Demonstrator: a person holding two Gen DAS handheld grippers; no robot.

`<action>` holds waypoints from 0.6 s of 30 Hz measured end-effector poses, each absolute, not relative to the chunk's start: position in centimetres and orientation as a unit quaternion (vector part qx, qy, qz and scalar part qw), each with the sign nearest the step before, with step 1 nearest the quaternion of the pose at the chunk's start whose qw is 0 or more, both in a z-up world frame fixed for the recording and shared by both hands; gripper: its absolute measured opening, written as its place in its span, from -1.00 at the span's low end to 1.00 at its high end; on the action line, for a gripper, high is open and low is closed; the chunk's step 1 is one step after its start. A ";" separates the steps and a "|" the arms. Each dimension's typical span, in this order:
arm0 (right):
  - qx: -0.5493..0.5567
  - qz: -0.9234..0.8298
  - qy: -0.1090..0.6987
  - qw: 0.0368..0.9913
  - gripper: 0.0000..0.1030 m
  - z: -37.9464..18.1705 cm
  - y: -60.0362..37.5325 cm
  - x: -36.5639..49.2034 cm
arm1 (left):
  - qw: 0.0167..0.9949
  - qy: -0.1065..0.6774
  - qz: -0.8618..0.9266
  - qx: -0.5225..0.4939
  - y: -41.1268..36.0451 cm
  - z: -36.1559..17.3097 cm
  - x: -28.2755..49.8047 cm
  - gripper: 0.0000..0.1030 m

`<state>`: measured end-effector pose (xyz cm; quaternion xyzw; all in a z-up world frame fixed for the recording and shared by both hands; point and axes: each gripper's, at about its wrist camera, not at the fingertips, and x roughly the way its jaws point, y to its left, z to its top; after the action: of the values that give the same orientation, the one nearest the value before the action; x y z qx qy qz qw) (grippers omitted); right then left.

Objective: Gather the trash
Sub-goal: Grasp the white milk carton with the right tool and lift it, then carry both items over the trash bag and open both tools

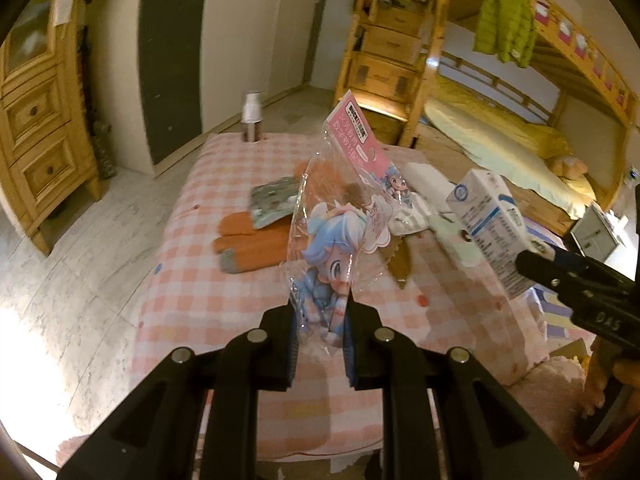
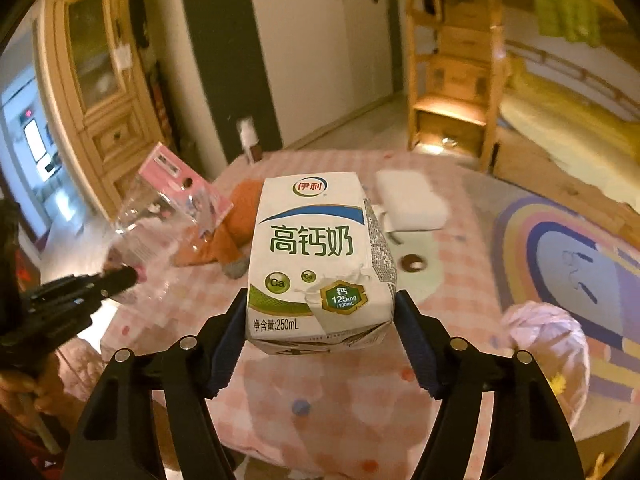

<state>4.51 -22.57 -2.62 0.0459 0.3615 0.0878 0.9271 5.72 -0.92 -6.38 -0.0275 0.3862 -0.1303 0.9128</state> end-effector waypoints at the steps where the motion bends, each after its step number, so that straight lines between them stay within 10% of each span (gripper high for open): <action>1: 0.053 0.081 0.359 0.928 0.37 -2.5 -23.3 3.9 | 0.912 0.386 -0.136 -0.025 -1.4 -6.3 5.7 -0.70; 18: 0.140 -0.102 0.345 0.923 0.38 -4.6 -37.8 -3.8 | 0.873 0.380 -0.295 0.081 -20.2 -6.8 5.8 -0.69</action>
<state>-3.83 -37.76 -4.60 0.1398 0.3448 -0.1022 0.9226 5.76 -20.21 -6.81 0.0808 0.3799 -0.2955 0.8728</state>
